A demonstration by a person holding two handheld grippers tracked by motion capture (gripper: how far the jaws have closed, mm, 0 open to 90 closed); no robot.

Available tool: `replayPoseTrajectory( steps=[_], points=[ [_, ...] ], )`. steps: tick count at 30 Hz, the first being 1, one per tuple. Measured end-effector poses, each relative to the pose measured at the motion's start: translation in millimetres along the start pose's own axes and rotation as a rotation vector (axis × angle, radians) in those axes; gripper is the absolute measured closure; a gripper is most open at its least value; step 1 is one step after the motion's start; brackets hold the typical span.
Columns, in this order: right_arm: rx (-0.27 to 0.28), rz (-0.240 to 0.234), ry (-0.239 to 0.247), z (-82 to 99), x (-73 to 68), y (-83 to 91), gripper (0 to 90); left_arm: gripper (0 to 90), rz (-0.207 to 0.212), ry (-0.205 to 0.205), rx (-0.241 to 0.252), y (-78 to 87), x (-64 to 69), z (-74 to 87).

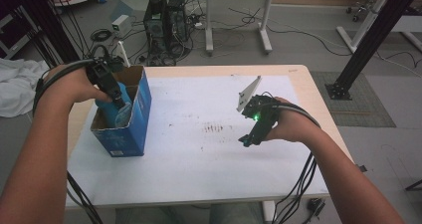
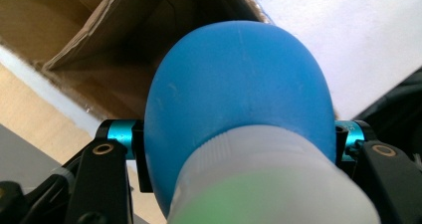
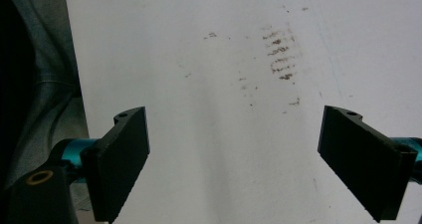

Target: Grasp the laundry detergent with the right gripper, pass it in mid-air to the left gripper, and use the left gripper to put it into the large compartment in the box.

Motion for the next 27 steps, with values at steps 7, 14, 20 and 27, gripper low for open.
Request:
replayPoseTrajectory(
  steps=[7,14,20,27],
  points=[
    [-0.005,0.001,0.003,-1.9,-0.8,-3.8,12.0,39.0,0.002,0.003,-0.006,-20.7,-4.1,-0.3],
    [-0.008,-0.002,0.006,-1.9,-1.3,-4.5,12.0,39.1,-0.002,-0.007,-0.029,-36.1,-9.4,1.6],
    [-0.011,-0.007,0.008,-3.4,-2.2,-6.4,12.0,39.1,-0.014,-0.02,-0.047,-45.8,-11.8,3.7],
    [-0.011,-0.01,0.009,-3.8,-3.3,-9.6,12.0,39.0,-0.019,-0.04,-0.051,-49.2,-12.5,5.0]
  ],
)
Point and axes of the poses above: each handheld gripper's, and its own axes: y roughly backward along the jaws, z roughly out of its underside, x roughly to its right, the point moved 6 cm from there along -y, roughly forward along the jaws, and after that the axes turned 5 degrees about x, right-handed, at the moved point
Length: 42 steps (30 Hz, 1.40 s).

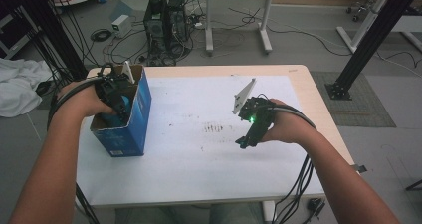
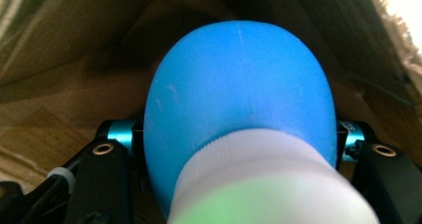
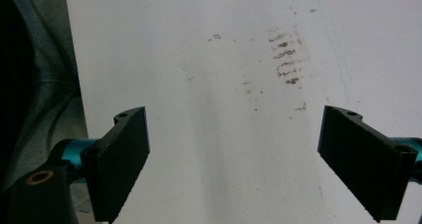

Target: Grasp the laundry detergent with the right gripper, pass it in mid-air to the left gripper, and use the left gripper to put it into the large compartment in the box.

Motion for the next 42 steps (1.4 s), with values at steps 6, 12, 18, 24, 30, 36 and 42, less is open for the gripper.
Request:
replayPoseTrajectory(
  steps=[6,12,18,24,30,36,42],
  points=[
    [0.005,0.007,0.003,0.1,-0.7,2.0,12.0,38.9,0.017,-0.039,-0.004,-0.9,0.5,1.0],
    [0.006,0.013,-0.002,1.2,-2.0,3.8,12.0,38.8,-0.001,-0.029,0.006,-1.1,1.2,0.4],
    [0.008,0.013,0.001,0.4,-3.5,4.7,12.0,33.6,0.001,-0.032,0.022,1.0,2.7,0.2],
    [0.013,0.019,0.001,-0.7,-3.9,6.3,12.0,30.4,-0.013,-0.039,0.029,4.8,5.2,1.7],
    [0.016,0.019,0.005,-0.9,-4.7,7.6,12.0,30.3,-0.006,-0.049,0.023,10.6,7.6,1.6],
    [0.019,0.019,0.007,-1.3,-5.1,8.9,12.0,26.7,-0.013,-0.036,0.031,18.2,9.6,1.8],
    [0.02,0.018,0.009,-0.7,-4.4,10.0,12.0,26.6,-0.021,-0.032,0.038,27.9,11.1,3.7]
  ],
)
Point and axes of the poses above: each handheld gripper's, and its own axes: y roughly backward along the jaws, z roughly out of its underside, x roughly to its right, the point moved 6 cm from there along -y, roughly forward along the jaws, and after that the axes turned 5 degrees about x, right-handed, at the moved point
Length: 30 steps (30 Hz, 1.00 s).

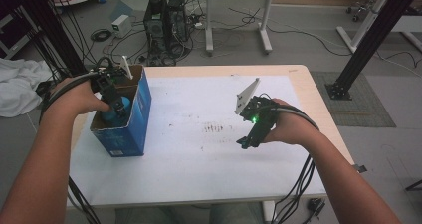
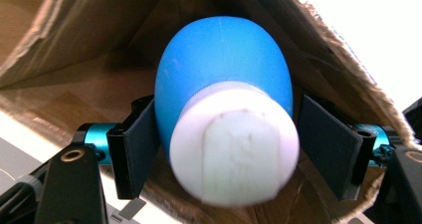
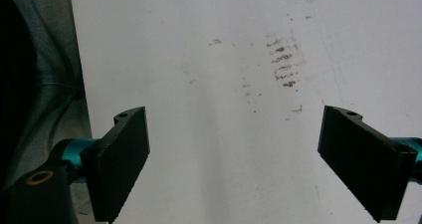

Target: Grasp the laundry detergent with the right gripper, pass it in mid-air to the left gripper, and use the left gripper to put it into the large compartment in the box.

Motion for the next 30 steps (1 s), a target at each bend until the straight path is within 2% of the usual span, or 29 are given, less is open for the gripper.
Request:
replayPoseTrajectory(
  steps=[1,2,3,4,15,19,20,21,23,27,28,30],
  points=[
    [-0.001,0.001,-0.003,0.3,0.1,0.7,12.0,26.7,-0.003,0.014,0.005,1.1,1.2,0.3],
    [0.003,0.0,0.001,0.3,0.6,0.9,12.0,26.7,-0.005,-0.006,-0.013,4.5,0.4,1.4],
    [0.001,-0.001,-0.003,0.6,0.5,1.6,11.9,26.7,-0.008,0.022,0.017,5.2,2.6,0.5],
    [0.001,0.001,-0.001,0.7,0.8,2.3,12.0,26.7,-0.005,-0.003,-0.002,9.6,0.7,1.8],
    [-0.004,0.006,-0.002,-0.3,3.3,8.5,12.0,23.0,-0.007,0.005,0.032,31.5,5.0,5.5],
    [-0.007,0.008,-0.005,-1.1,3.6,9.5,11.9,20.3,-0.007,-0.015,0.023,38.4,7.2,6.8],
    [-0.008,0.009,-0.001,-1.2,3.9,9.7,12.0,20.1,-0.004,0.001,0.042,39.1,9.7,6.4],
    [-0.007,0.01,-0.003,-1.3,3.6,9.8,12.0,20.1,-0.001,-0.016,0.031,41.8,9.8,7.2],
    [-0.007,0.006,-0.005,-1.5,3.2,9.9,12.0,19.9,-0.004,-0.011,0.043,44.6,13.1,7.4],
    [-0.012,0.003,0.002,-1.5,3.7,10.7,11.9,18.5,0.001,-0.033,0.039,52.7,17.0,9.1],
    [-0.012,0.003,0.0,-1.6,4.0,11.3,12.0,17.9,0.0,-0.022,0.052,53.5,19.0,8.7],
    [-0.013,0.006,0.002,-1.9,4.3,12.4,11.9,16.5,0.001,-0.051,0.042,58.2,22.5,9.5]
  ],
)
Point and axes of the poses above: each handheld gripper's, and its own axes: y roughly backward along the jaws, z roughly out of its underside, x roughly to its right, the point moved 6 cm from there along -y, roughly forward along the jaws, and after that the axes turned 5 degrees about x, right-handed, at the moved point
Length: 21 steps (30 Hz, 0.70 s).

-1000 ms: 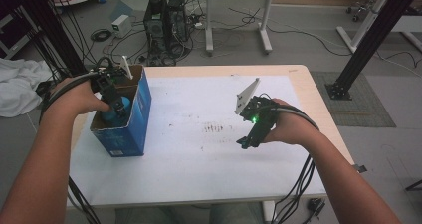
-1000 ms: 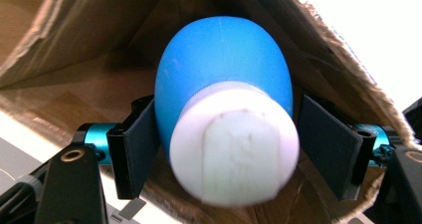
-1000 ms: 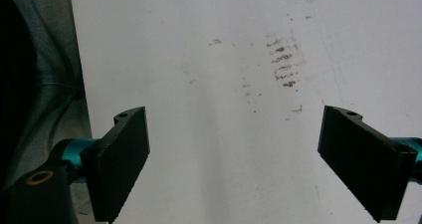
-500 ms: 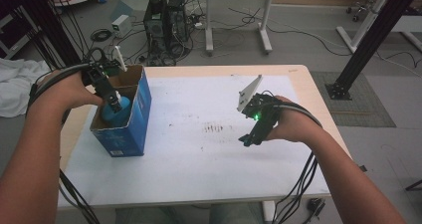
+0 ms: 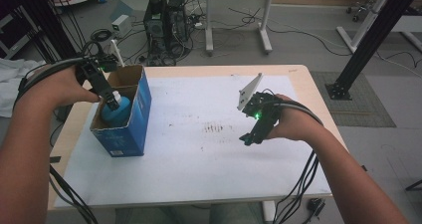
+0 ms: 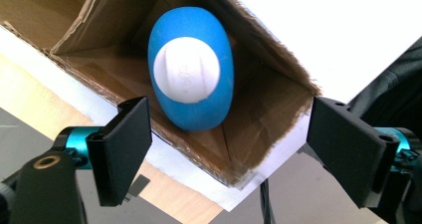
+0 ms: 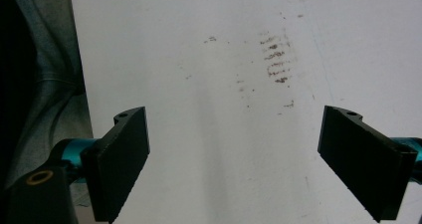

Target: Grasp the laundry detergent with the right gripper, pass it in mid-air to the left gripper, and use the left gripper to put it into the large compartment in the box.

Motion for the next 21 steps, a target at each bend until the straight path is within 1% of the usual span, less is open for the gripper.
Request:
replayPoseTrajectory(
  steps=[3,4,5,6,7,8,9,11,13,14,15,17,19,21],
  points=[
    [-0.006,0.004,0.004,-0.5,0.6,1.4,11.9,15.5,-0.001,-0.02,0.007,4.9,6.5,-1.6],
    [-0.008,0.004,0.004,-0.6,0.4,1.7,12.0,14.8,-0.002,-0.046,0.006,8.9,10.6,-3.2],
    [-0.017,-0.004,-0.004,-0.6,-0.7,2.7,12.0,14.8,-0.003,-0.065,0.012,11.2,14.6,-4.9],
    [-0.019,-0.002,-0.001,-1.0,-0.6,3.4,11.9,13.3,0.0,-0.082,0.012,12.7,16.9,-6.1],
    [-0.02,-0.007,0.001,-1.3,-0.7,3.9,12.0,12.6,0.0,-0.082,0.012,12.7,16.9,-6.1],
    [-0.02,-0.007,0.001,-1.9,-0.7,4.3,12.0,12.5,0.012,-0.105,0.032,15.3,26.8,-10.3],
    [-0.021,-0.004,0.007,-2.3,0.0,4.8,12.0,11.4,0.011,-0.137,0.023,17.0,29.4,-12.0],
    [-0.03,-0.006,0.007,-3.0,0.0,6.0,12.0,10.7,0.028,-0.196,-0.001,19.3,35.5,-15.6],
    [-0.035,-0.006,0.005,-3.6,0.1,7.3,12.0,9.2,0.03,-0.224,0.002,18.7,42.5,-20.0],
    [-0.037,-0.008,0.005,-3.9,0.1,7.6,12.0,9.1,0.033,-0.22,0.009,17.9,46.2,-21.7],
    [-0.042,-0.012,0.004,-4.0,0.0,8.1,11.9,8.7,0.035,-0.246,-0.004,17.9,49.6,-24.1],
    [-0.05,-0.009,0.007,-4.0,0.8,8.7,12.0,7.6,0.041,-0.269,-0.008,16.4,57.0,-28.3],
    [-0.055,-0.014,0.004,-3.8,1.0,8.7,12.0,7.4,0.048,-0.303,-0.016,14.5,63.3,-32.7],
    [-0.061,-0.018,0.0,-3.5,1.1,8.4,12.0,6.4,0.04,-0.331,-0.007,10.6,69.5,-37.9]
  ],
)
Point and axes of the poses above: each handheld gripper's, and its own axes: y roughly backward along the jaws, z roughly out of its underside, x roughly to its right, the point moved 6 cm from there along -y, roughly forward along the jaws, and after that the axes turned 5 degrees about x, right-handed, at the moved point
